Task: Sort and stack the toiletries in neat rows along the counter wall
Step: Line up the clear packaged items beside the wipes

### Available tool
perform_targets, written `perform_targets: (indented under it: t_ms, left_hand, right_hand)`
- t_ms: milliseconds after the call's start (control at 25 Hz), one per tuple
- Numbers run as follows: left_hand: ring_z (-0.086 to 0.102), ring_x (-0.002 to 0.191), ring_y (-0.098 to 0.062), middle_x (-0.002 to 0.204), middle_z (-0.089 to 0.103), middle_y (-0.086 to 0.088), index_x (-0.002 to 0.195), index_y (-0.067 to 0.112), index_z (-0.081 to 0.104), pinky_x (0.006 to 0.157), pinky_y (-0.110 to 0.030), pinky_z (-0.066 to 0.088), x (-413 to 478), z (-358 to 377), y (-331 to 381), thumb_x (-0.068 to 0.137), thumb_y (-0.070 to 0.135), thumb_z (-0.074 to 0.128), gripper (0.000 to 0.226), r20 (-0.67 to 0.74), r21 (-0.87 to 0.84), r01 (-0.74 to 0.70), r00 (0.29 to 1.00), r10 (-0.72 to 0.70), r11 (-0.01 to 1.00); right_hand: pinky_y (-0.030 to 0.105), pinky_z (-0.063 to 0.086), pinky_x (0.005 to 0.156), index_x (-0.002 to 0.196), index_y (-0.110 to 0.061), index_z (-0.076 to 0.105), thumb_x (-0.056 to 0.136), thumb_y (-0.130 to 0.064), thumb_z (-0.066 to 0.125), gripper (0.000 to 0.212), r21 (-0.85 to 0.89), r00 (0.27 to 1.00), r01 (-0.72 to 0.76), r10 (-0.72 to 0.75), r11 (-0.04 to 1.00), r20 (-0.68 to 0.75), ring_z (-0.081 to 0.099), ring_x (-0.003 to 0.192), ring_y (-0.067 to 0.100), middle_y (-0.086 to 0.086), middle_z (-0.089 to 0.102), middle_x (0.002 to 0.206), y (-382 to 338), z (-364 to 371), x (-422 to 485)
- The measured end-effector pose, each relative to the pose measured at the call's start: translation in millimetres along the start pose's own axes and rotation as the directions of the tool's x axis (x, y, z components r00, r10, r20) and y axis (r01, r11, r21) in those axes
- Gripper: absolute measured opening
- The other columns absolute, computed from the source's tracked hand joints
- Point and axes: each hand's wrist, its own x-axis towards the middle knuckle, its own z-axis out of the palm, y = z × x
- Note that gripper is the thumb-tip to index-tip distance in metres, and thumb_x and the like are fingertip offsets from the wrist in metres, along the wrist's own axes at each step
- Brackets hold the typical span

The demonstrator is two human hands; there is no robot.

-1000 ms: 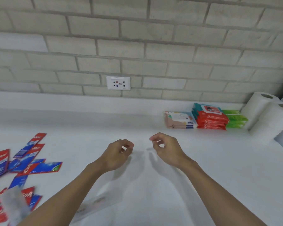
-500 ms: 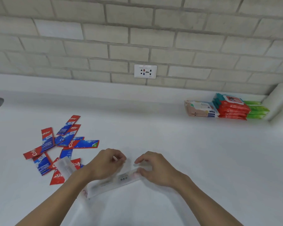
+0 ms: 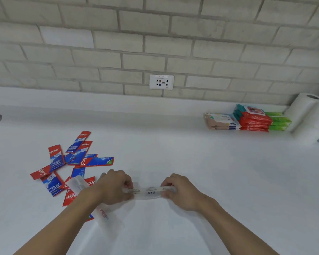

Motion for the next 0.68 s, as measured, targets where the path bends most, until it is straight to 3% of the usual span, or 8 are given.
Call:
perform_targets:
  t_ms: [120,200,360,520,680]
  left_hand:
    - [0.054,0.097,-0.009,0.108,0.057,0.012,0.103,0.031,0.061,0.084,-0.019,0.046,7.5,-5.7,-0.9,0.083,0.043,0.069,0.025,0.011,-0.190,-0.026,1.000,0.028,0.981]
    - [0.059,0.092,-0.012,0.103,0.062,0.013,0.097,0.032,0.063,0.079,-0.021,0.052,10.1,-12.3,-0.6,0.081,0.036,0.073,0.019,-0.058,-0.332,-0.076,0.997,0.060,0.940]
    - [0.070,0.075,-0.022,0.091,0.073,0.000,0.098,0.023,0.067,0.069,-0.033,0.060,10.4,-26.7,10.4,0.078,0.016,0.078,0.025,-0.206,-0.626,-0.163,0.978,0.040,0.763]
    - [0.070,0.075,-0.033,0.081,0.075,-0.011,0.102,0.014,0.065,0.074,-0.040,0.058,17.7,-39.5,26.5,0.077,0.005,0.078,0.030,-0.272,-0.747,-0.239,0.961,0.043,0.621]
    - [0.072,0.074,-0.029,0.086,0.073,-0.013,0.106,0.014,0.062,0.072,-0.039,0.060,30.8,-47.9,40.3,0.078,0.000,0.075,0.033,-0.309,-0.806,-0.282,0.950,0.036,0.521]
  right_hand:
    - [0.021,0.045,0.080,0.096,-0.026,0.063,0.094,-0.027,0.059,0.005,0.116,0.995,-0.051,0.060,0.992,-0.076,0.055,0.090,0.011,-0.005,0.057,0.100,6.2,-3.0,-7.0]
    - [0.020,0.044,0.075,0.093,-0.025,0.062,0.095,-0.024,0.058,0.005,0.212,0.989,-0.065,0.091,0.975,-0.117,0.056,0.085,0.010,-0.006,0.063,0.096,8.8,-6.5,-11.3]
    - [0.016,0.044,0.065,0.095,-0.024,0.065,0.095,-0.026,0.060,0.005,0.384,0.968,-0.106,0.184,0.917,-0.172,0.056,0.077,0.010,-0.003,0.067,0.098,10.7,-16.1,-18.3]
    - [0.011,0.044,0.068,0.097,-0.032,0.068,0.095,-0.039,0.058,0.012,0.464,0.964,-0.128,0.219,0.877,-0.148,0.060,0.086,0.010,-0.004,0.067,0.104,14.6,-22.2,-25.8]
    - [0.024,0.048,0.060,0.094,-0.031,0.071,0.092,-0.041,0.062,0.014,0.509,0.968,-0.149,0.231,0.848,-0.102,0.057,0.075,0.010,0.004,0.067,0.102,19.2,-33.7,-25.6]
